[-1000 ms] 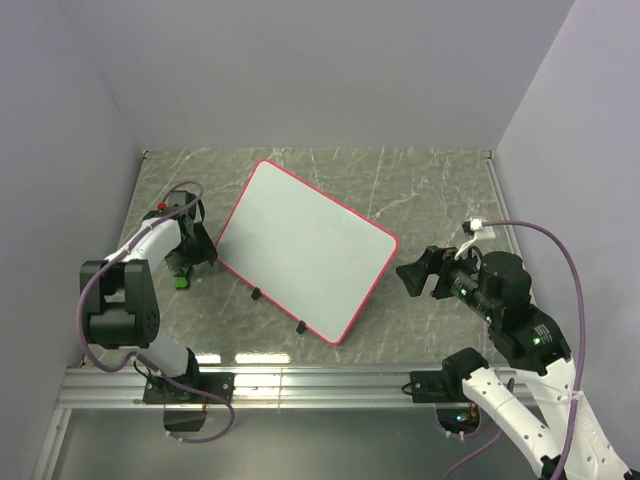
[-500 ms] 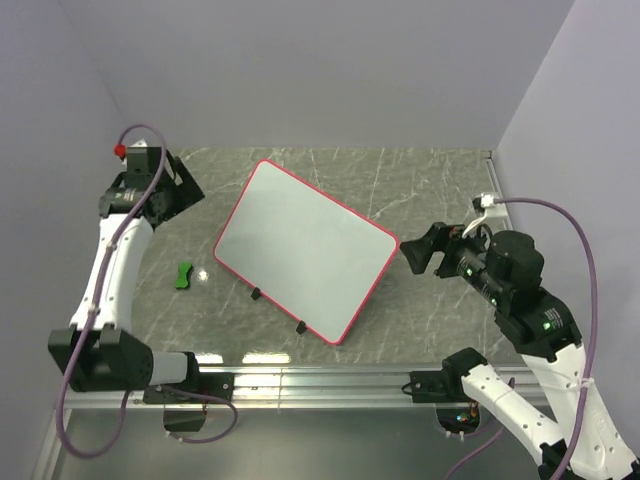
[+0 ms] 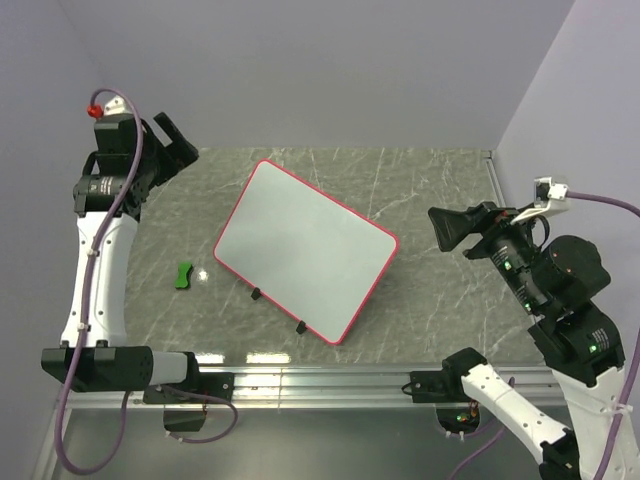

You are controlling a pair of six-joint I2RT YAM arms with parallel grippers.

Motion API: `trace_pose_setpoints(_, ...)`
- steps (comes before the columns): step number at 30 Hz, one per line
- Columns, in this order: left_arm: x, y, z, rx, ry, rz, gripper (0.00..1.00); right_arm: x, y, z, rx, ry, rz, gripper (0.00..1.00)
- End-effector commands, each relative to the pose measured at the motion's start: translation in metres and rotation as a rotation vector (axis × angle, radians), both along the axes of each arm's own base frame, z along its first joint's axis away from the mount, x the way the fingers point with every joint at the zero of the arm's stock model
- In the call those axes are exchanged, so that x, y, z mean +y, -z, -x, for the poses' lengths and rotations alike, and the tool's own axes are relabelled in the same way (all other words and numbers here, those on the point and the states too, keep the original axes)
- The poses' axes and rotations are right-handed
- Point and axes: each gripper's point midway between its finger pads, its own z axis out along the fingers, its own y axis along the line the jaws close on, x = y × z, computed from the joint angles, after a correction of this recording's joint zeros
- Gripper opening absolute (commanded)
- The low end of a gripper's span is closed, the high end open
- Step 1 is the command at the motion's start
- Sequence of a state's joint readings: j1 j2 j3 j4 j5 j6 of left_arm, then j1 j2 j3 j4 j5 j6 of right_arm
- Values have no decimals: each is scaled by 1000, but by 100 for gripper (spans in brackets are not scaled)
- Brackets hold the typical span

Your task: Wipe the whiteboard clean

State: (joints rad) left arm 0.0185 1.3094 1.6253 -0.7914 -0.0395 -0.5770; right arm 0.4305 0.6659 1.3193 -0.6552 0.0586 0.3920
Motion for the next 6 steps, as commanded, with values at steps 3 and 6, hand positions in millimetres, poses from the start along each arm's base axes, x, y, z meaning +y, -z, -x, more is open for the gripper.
trace_pose_setpoints(3, 4, -48, -5, -116, -22, -39, 99, 3, 6, 0, 9, -13, 15, 100)
trace_pose_setpoints(6, 1, -56, -6, -117, -60, -136, 99, 3, 10, -2, 39, -5, 18, 100)
